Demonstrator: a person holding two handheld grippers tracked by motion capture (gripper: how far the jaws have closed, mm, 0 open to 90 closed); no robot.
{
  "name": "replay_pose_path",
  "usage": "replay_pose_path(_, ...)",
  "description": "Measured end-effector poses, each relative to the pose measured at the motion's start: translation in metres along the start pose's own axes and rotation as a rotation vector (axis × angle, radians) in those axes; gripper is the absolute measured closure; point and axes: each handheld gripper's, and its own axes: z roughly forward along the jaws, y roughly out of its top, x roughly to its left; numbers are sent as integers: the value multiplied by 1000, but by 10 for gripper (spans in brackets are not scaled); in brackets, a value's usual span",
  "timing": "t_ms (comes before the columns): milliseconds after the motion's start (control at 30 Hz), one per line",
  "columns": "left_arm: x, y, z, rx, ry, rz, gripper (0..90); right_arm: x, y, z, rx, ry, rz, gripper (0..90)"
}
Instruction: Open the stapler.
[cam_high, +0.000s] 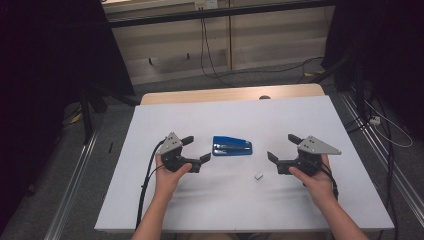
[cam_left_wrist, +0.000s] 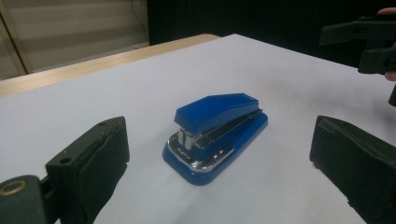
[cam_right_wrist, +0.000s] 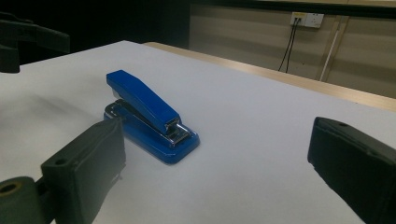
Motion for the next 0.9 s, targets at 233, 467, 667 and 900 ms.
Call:
replay_pose_path(233, 2, 0, 10, -1, -11, -10, 49, -2, 4, 8, -5, 4, 13, 36)
replay_pose_path(467, 4, 3, 18, 17, -21, -12, 59, -1, 6, 19, 3, 19, -1, 38)
replay_pose_path(667, 6, 2, 29, 42, -18, 0, 89, 0, 9, 26, 7, 25, -5, 39)
replay_pose_path(900, 9, 4, 36, 51, -19, -3, 99, 0, 11, 36, 10, 30, -6, 39)
